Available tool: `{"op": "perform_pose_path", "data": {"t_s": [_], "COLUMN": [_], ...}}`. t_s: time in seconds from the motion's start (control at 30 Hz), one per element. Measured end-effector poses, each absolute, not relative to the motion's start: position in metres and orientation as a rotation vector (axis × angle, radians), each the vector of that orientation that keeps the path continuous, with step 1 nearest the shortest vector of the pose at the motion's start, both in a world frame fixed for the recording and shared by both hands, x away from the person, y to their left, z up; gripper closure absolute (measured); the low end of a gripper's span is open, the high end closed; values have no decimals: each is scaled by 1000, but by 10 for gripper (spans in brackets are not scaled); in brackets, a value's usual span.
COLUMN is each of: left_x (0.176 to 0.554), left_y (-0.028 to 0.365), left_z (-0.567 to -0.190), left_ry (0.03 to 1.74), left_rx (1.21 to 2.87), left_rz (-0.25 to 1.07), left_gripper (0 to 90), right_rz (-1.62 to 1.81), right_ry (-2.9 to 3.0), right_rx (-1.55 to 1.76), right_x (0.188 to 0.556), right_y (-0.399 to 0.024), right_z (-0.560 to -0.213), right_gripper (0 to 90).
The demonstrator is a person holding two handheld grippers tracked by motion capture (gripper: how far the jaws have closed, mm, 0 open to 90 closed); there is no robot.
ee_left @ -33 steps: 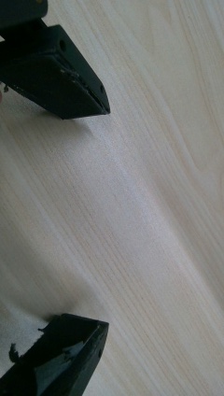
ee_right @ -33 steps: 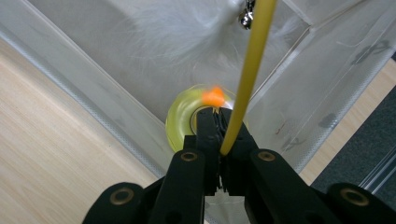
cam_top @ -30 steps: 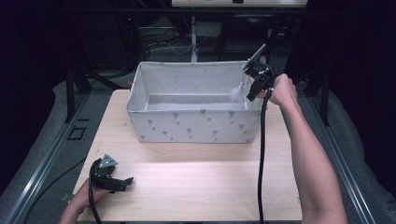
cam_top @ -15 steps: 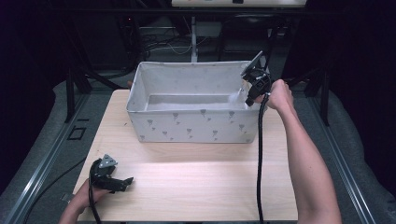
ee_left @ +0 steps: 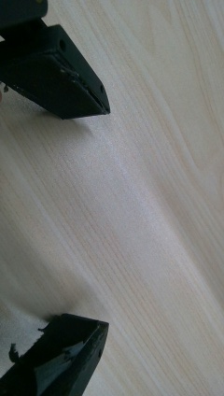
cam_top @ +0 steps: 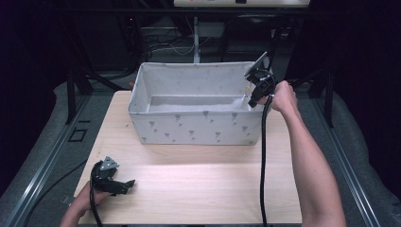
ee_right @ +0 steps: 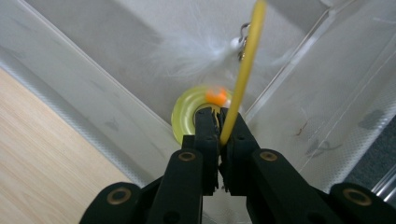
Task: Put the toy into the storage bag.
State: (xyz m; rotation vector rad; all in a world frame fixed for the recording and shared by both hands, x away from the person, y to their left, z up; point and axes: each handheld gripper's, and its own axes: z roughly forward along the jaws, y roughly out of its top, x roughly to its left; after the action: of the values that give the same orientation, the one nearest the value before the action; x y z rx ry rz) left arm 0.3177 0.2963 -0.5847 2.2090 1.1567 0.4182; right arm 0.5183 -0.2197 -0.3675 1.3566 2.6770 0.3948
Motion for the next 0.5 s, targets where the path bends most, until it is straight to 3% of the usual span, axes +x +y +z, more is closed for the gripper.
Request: {"op": "perform_pose_path", "data": {"t_s": [0.2, 0.23, 0.3, 0.33, 0.43, 0.47, 0.5], "left_x": [318, 318, 318, 318, 318, 318, 318], "left_y": [296, 296, 296, 296, 296, 296, 296], "left_z": [-585, -585, -585, -585, -585, -585, -585], "left_ry": [1157, 1157, 1159, 1160, 1158, 1158, 1160], "left_rx": [2208, 2209, 2207, 2206, 2209, 2209, 2206], "left_rz": [418, 418, 418, 418, 418, 417, 418], "left_gripper": [0, 0, 0, 0, 0, 0, 0], "right_rz": [450, 461, 468, 485, 510, 530, 530], "right_ry": [2658, 2648, 2642, 2627, 2614, 2599, 2599], "right_rx": [1353, 1349, 1345, 1347, 1349, 1351, 1351], "right_x": [514, 512, 511, 509, 506, 503, 503], "right_y": [-222, -223, -223, -223, -223, -223, -223], "right_z": [-355, -348, -346, -340, -334, -328, -328], "right_gripper": [806, 750, 738, 672, 620, 547, 547]}}
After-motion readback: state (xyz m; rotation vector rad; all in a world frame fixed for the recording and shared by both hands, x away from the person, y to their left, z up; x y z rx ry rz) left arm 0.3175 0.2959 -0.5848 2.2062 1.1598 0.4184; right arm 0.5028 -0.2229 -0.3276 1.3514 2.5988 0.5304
